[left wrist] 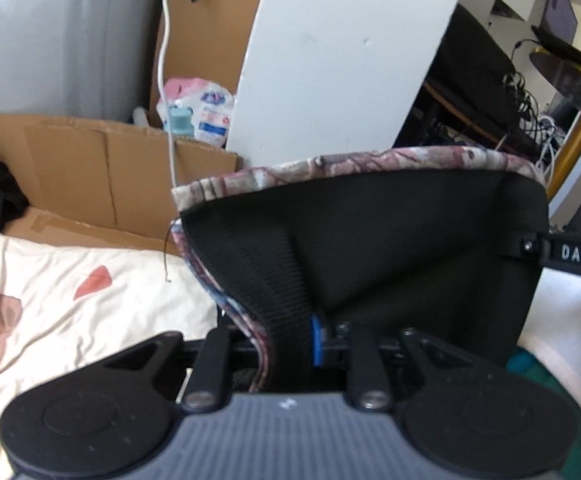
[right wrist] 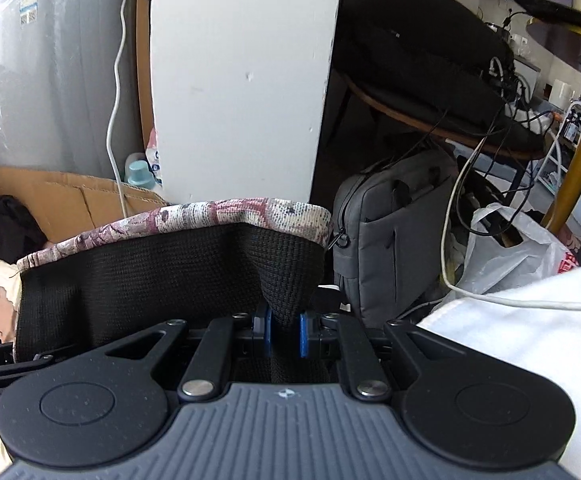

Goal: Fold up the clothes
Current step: 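Lift the folded pants off the duvet with both tools and carry them toward the pillar, then lower the folded pants onto the duvet beside the pillar with both tools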

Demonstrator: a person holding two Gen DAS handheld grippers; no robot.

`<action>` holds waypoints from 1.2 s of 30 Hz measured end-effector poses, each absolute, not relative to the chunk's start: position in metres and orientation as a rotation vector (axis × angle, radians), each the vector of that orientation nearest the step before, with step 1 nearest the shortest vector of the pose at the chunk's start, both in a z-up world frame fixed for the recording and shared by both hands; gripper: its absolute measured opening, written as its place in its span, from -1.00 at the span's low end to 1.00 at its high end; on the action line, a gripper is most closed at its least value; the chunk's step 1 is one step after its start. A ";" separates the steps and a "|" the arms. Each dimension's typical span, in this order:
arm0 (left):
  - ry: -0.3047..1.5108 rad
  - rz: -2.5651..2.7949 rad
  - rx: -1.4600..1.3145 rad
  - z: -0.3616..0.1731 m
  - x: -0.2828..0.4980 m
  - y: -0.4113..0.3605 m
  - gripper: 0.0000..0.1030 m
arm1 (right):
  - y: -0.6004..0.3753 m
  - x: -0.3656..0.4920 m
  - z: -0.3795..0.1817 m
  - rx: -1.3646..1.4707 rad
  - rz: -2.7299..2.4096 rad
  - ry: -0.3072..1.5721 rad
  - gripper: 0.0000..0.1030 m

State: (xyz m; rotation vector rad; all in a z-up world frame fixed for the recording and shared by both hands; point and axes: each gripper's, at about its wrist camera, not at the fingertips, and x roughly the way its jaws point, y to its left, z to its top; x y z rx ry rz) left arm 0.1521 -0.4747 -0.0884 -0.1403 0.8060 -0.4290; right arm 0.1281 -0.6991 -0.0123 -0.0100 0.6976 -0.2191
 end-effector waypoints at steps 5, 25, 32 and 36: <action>0.839 -0.437 -0.113 -0.111 0.173 -0.482 -0.58 | -0.708 0.154 -0.041 -0.012 -0.198 0.729 -0.74; 0.866 -0.497 -0.013 -0.156 0.267 -0.519 -0.58 | -0.746 0.236 -0.105 0.029 -0.207 0.775 -0.74; 0.887 -0.529 0.024 -0.180 0.303 -0.542 -0.58 | -0.762 0.269 -0.137 0.044 -0.208 0.808 -0.74; 0.901 -0.545 0.021 -0.196 0.322 -0.550 -0.58 | -0.771 0.287 -0.160 0.058 -0.212 0.833 -0.74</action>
